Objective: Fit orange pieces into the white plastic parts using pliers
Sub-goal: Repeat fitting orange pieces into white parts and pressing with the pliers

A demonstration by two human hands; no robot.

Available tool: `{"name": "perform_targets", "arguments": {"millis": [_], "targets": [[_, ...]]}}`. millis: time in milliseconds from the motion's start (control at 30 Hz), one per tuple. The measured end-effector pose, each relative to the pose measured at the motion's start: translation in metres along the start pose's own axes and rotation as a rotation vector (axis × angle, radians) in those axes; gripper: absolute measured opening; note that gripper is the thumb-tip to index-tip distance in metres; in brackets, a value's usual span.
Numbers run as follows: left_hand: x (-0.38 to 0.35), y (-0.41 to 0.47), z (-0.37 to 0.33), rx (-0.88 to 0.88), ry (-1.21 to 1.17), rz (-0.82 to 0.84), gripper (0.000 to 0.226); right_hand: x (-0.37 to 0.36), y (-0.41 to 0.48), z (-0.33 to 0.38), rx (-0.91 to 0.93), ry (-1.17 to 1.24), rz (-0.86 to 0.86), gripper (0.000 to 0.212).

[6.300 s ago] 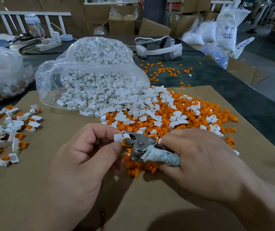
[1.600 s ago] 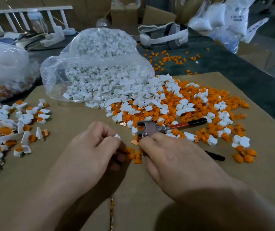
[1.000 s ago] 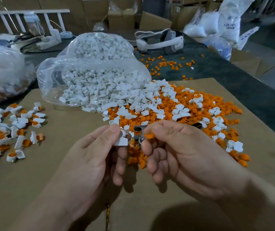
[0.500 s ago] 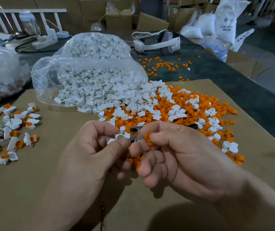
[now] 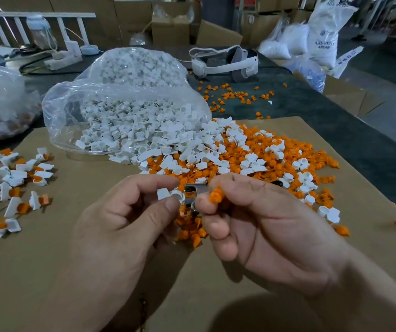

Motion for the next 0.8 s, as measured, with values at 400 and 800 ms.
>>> {"name": "perform_targets", "arguments": {"millis": [400,800], "targets": [[-0.0033,-0.003,0.0064,-0.023,-0.058,0.03,0.031,0.0001,0.0001,0.0003,-0.041,0.084,0.047,0.017],[-0.004,-0.003,0.0058,0.025,-0.033,0.011,0.033,0.005,-0.0023,0.0,0.175,-0.281,-0.105,0.009]]}}
Point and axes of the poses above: each hand's wrist, its own y-axis towards the middle knuckle, its own x-axis out of the back of the hand, z = x × y, the point moved 3 cm from there along y, towards the middle knuckle, and after that the axes turned 6 degrees about -z, right-handed, at the moved point
